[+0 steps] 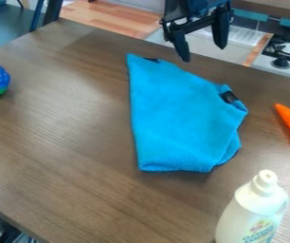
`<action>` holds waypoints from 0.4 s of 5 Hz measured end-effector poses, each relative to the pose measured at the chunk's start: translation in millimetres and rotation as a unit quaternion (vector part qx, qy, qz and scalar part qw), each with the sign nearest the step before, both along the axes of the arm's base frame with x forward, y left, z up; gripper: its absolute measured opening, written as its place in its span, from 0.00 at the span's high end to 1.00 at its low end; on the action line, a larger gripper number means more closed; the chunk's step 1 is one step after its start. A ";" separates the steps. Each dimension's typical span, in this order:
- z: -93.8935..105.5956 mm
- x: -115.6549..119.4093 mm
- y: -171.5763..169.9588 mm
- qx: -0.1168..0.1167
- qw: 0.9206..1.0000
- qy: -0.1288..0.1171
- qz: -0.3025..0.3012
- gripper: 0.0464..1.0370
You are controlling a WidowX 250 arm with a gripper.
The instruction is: Déplier le tissu de haut droite vers le bas gauche
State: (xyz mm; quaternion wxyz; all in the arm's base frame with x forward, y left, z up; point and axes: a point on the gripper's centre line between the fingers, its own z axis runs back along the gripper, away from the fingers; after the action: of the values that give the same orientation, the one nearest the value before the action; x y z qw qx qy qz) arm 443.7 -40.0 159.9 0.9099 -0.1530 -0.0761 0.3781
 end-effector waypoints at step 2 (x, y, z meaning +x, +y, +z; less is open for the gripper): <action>-24.7 3.3 -3.1 0.018 0.999 0.022 0.017 0.04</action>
State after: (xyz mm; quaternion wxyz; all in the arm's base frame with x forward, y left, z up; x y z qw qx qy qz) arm 446.9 -43.0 135.2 0.9074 -0.1273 -0.0650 0.3951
